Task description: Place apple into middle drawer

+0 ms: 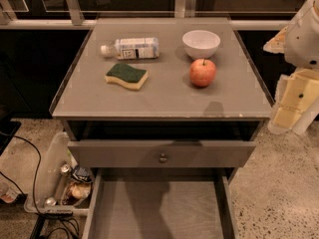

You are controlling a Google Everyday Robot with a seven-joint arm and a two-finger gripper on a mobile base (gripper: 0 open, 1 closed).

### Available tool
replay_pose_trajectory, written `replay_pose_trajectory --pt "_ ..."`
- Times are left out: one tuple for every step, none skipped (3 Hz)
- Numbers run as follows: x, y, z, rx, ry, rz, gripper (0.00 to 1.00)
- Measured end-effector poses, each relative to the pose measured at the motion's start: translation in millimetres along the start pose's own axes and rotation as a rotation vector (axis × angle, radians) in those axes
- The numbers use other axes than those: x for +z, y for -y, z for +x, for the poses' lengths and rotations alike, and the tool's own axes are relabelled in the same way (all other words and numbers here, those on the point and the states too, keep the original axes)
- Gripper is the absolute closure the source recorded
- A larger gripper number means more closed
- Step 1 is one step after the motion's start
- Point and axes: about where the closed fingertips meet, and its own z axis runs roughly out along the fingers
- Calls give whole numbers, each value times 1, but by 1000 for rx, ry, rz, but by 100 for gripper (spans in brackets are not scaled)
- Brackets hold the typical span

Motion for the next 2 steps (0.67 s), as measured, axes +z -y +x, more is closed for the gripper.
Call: replay_pose_trajectory --pt "-2 -7 0 -8 -8 9 0" --pt "-1 -7 -8 -17 47 28 0"
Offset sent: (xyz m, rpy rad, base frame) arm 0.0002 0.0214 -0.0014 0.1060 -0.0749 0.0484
